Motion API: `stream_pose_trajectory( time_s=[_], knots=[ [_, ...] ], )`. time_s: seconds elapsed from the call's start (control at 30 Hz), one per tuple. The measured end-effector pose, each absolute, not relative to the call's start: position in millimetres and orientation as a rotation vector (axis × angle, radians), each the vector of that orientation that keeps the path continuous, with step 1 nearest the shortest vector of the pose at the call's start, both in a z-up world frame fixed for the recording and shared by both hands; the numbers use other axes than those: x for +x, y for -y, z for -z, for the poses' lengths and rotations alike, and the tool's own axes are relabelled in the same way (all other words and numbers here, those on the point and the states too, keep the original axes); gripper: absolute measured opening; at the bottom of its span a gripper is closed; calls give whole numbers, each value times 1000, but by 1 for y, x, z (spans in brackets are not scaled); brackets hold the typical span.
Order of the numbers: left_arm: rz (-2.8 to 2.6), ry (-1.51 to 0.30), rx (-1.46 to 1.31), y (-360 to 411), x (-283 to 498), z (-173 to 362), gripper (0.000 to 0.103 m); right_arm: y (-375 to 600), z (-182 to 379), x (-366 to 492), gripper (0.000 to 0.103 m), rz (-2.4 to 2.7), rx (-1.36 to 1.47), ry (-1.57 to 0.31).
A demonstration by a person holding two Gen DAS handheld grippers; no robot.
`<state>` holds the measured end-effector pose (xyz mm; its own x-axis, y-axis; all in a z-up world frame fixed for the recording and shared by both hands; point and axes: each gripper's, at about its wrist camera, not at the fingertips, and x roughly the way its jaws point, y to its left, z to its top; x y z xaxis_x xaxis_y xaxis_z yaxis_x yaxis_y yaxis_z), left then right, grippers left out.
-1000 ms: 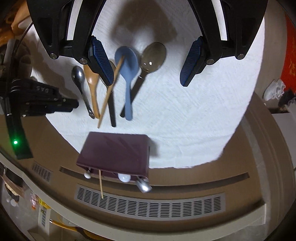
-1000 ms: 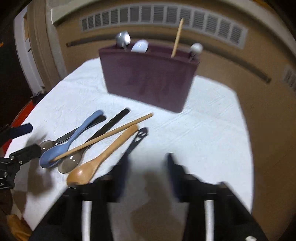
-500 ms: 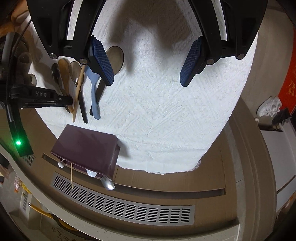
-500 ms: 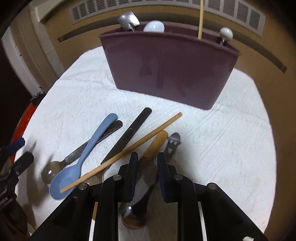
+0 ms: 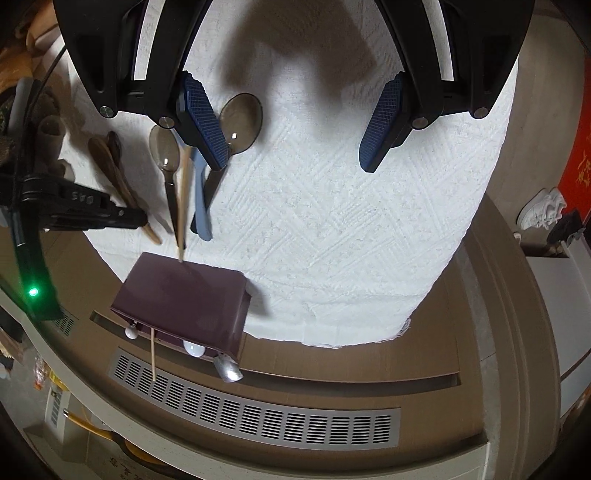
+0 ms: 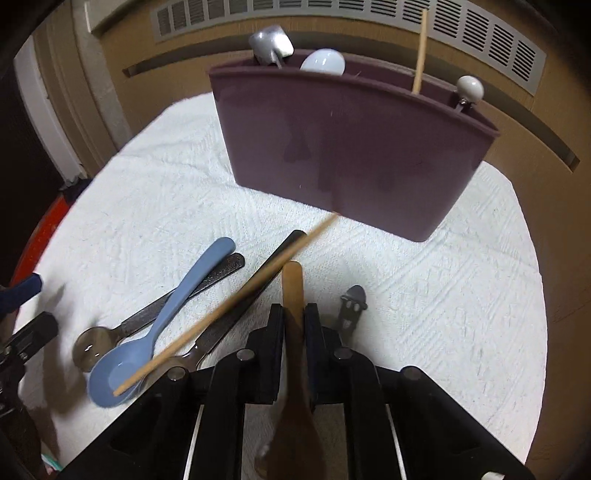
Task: Organize utensils
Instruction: 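Grasp the wooden spoon by its handle with the right tool, then grasp the blue spoon with the left tool while the right tool lifts the wooden spoon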
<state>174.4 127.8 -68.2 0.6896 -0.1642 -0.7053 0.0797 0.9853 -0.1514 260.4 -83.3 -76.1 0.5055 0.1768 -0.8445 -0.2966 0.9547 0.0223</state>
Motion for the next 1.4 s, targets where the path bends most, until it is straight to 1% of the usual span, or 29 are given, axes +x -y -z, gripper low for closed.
stream_pose_trajectory(
  time_s=[0.07, 0.13, 0.2, 0.23, 0.27, 0.3, 0.4, 0.67, 0.83, 1.07, 1.23, 1.27, 1.3, 1.33, 1.37, 1.4],
  knots=[
    [174, -802, -90, -117, 177, 65, 74, 95, 64, 252, 10, -291, -118, -961],
    [240, -805, -79, -105, 183, 61, 71, 106, 52, 244, 10, -294, -109, -925],
    [306, -821, -61, -91, 193, 58, 59, 120, 43, 237, 10, -292, -94, -900],
    [330, -838, -41, -82, 202, 57, 56, 125, 40, 234, 10, -289, -88, -891],
    [341, -848, -23, -76, 208, 56, 47, 129, 38, 231, 10, -286, -85, -885],
    [353, -860, 2, -68, 216, 56, 41, 132, 37, 228, 10, -284, -85, -878],
    [368, -919, 62, -48, 244, 60, 36, 142, 36, 218, 10, -289, -91, -859],
    [362, -1059, 160, -11, 297, 78, 35, 152, 42, 209, 10, -331, -88, -841],
    [352, -1090, 181, 3, 314, 83, 35, 153, 45, 210, 10, -357, -63, -848],
    [321, -1166, 101, -12, 324, 90, 35, 153, 42, 205, 10, -360, -64, -842],
    [335, -1152, 50, -22, 319, 92, 34, 146, 43, 205, 10, -372, -63, -851],
    [336, -1135, 64, -21, 317, 92, 30, 145, 43, 206, 10, -373, -63, -855],
    [329, -1113, 90, -19, 313, 92, 22, 143, 44, 206, 10, -372, -63, -859],
    [329, -1097, 99, -18, 310, 92, 17, 141, 44, 206, 10, -370, -66, -861],
    [331, -1088, 86, -19, 305, 93, 14, 141, 44, 206, 10, -369, -70, -862],
    [329, -1082, 72, -20, 302, 92, 14, 139, 43, 205, 10, -370, -74, -862]
  ],
)
